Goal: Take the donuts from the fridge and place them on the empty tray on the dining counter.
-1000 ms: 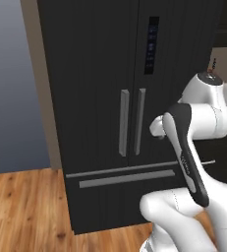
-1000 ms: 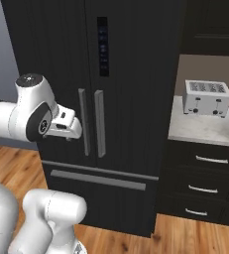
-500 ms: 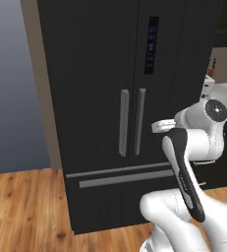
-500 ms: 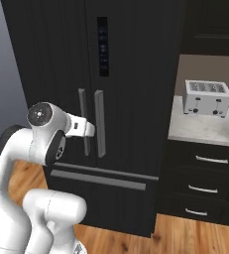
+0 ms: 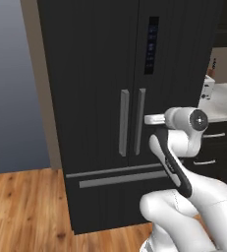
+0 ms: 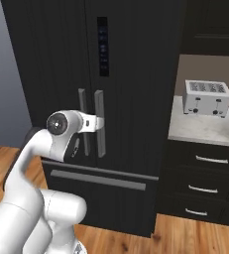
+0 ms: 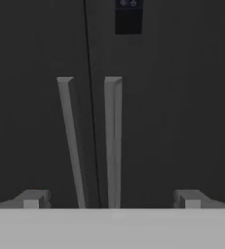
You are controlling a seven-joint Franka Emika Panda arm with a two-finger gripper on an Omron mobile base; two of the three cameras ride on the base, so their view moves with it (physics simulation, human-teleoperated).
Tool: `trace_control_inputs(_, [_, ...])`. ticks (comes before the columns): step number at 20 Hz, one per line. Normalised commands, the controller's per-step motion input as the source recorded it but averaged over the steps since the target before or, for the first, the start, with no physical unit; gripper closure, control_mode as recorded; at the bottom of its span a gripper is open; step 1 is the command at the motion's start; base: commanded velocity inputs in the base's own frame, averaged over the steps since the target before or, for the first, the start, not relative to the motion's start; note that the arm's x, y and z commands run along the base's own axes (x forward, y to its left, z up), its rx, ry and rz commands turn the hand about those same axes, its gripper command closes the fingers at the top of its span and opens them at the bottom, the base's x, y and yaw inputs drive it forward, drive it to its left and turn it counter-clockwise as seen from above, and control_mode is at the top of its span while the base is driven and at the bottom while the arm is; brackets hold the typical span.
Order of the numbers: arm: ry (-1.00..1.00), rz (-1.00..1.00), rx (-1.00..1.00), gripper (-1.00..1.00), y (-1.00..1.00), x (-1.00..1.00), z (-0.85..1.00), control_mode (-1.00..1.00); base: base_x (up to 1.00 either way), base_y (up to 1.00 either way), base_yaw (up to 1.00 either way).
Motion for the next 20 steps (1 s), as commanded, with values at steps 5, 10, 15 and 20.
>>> trace_control_inputs(5, [-0.31, 0.0, 0.0, -1.0, 0.0, 0.35, 0.0, -1.0, 0.0, 0.0, 0.0])
trace_control_inputs(10, [-0.18, 0.0, 0.0, -1.0, -0.02, 0.24, 0.03, -1.0, 0.0, 0.0, 0.0])
trace_control_inputs(15, [0.01, 0.0, 0.0, -1.0, -0.12, 0.4, 0.19, -1.0, 0.0, 0.0, 0.0])
trace_control_inputs(20, [0.06, 0.0, 0.0, -1.0, -0.03, 0.63, 0.12, -1.0, 0.0, 0.0, 0.0])
